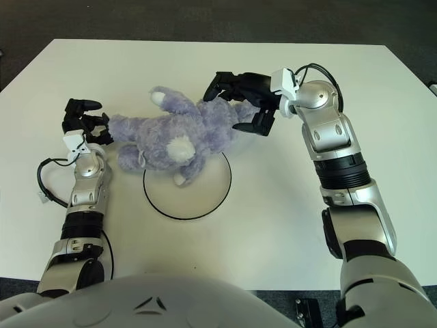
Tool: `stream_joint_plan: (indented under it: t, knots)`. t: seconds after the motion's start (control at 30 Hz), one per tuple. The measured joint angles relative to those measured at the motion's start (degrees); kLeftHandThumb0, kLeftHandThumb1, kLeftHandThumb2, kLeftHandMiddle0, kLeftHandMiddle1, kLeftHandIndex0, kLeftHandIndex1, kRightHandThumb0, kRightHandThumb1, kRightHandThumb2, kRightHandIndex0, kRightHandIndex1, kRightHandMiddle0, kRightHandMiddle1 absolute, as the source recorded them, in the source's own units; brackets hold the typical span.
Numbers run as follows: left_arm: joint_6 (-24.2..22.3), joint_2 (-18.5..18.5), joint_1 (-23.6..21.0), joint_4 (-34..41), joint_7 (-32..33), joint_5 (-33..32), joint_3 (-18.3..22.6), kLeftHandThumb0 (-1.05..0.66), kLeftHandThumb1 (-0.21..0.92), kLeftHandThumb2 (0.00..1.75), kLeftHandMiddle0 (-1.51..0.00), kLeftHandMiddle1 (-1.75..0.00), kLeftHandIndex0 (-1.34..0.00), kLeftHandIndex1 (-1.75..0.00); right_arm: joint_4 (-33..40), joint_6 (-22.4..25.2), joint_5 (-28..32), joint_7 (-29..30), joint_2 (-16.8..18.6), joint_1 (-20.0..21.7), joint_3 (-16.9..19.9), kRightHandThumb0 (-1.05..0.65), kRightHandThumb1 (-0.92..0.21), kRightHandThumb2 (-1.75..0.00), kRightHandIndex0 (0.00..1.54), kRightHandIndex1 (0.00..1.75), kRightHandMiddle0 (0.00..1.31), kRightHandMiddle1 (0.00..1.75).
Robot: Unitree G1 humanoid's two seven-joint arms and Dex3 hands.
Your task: Put the doll into the plate.
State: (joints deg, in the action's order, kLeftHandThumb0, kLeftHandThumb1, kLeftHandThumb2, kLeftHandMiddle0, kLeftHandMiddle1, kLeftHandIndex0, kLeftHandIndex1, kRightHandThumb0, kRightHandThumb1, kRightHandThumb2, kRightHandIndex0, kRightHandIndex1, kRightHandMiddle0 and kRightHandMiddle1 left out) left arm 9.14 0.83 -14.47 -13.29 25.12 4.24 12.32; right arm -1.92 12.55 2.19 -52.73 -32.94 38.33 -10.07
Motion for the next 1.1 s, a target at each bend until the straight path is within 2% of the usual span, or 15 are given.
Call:
stream_joint_plan:
  t: [0.13, 0.37, 0.47, 0.53, 0.63, 0.7, 0.8, 0.87, 0.97, 1.07, 1.1]
  knots:
    - [-0.11, 0.02, 0.05, 0.11, 0.00, 0.04, -0.02, -0.01, 0.03, 1.65, -0.85, -1.75, -0.60, -1.70, 0.00, -0.01, -0.01, 0.00, 0.00, -0.06, -0.25, 0.13, -0.06, -1.46, 0.00, 0.76, 0.03, 1.26]
    - [-0.69, -0.01, 0.77, 1.36, -0.87, 0.16, -0.59, -0.01, 0.01, 1.67, -0.88, -1.75, -0.60, -1.70, 0.07, 0.00, -0.50, -0.17, -0.12, -0.25, -0.75, 0.13, -0.06, -1.47, 0.00, 0.79, 0.04, 1.27]
    - [-0.74, -0.24, 1.47, 2.38, -3.28, -0.65, -1.22, -0.01, 0.11, 1.56, -0.70, -1.75, -0.60, -1.73, 0.07, 0.00, -0.73, -0.32, -0.18, -0.25, -0.90, 0.12, -0.06, -1.46, 0.00, 0.79, 0.04, 1.27]
    - [-1.38, -0.60, 1.99, 3.31, -6.10, -1.90, -1.65, -0.01, 0.15, 1.52, -0.65, -1.75, -0.59, -1.74, 0.03, 0.00, -0.75, -0.48, -0.18, -0.25, -0.98, 0.12, -0.06, -1.47, 0.00, 0.79, 0.04, 1.27]
    - [-3.30, -2.19, 2.94, 4.48, -12.42, -4.68, -2.20, -0.01, 0.20, 1.46, -0.71, -1.72, -0.47, -1.74, -0.25, -0.02, -0.74, -0.77, -0.18, -0.23, -1.09, 0.14, -0.06, -1.47, 0.00, 0.75, 0.02, 1.26]
    - [-4.55, -4.10, 3.56, 4.94, -17.02, -6.30, -2.43, -0.01, 0.25, 1.41, -0.61, -1.73, -0.48, -1.75, -0.48, -0.02, -0.74, -1.01, -0.18, -0.21, -1.19, 0.16, -0.06, -1.48, 0.00, 0.73, 0.02, 1.26]
    - [-4.73, -6.93, 4.52, 5.44, -21.78, -7.35, -2.44, -0.01, 0.34, 1.30, -0.61, -1.71, -0.36, -1.75, -0.79, 0.00, -0.76, -1.35, -0.19, -0.19, -1.22, 0.17, -0.06, -1.49, 0.00, 0.69, 0.01, 1.26]
    - [-4.38, -8.78, 5.28, 6.27, -24.53, -7.44, -2.54, -0.01, 0.56, 0.99, -0.48, -1.63, -0.25, -1.75, -0.92, 0.04, -0.76, -1.49, -0.19, -0.14, -1.30, 0.18, -0.06, -1.49, 0.00, 0.67, 0.01, 1.26]
    - [-4.22, -11.57, 7.29, 9.85, -28.49, -7.50, -2.89, -0.24, 0.79, 0.69, -0.31, -1.47, -0.22, -1.75, -1.44, 0.04, -0.78, -1.78, -0.19, 0.14, -1.48, 0.19, -0.06, -1.50, 0.00, 0.66, 0.00, 1.26]
    - [-3.06, -14.25, 8.51, 12.36, -32.21, -7.87, -3.11, -0.32, 0.88, 0.57, -0.21, -1.38, -0.20, -1.75, -2.18, -0.02, -0.82, -1.94, -0.19, 0.42, -1.54, 0.19, -0.06, -1.50, 0.00, 0.67, 0.00, 1.25]
    - [-2.69, -15.01, 8.62, 12.76, -33.25, -8.15, -3.11, -0.38, 0.86, 0.59, -0.20, -1.34, -0.16, -1.69, -2.41, -0.08, -0.83, -1.96, -0.18, 0.49, -1.56, 0.19, -0.06, -1.50, 0.00, 0.67, 0.00, 1.25]
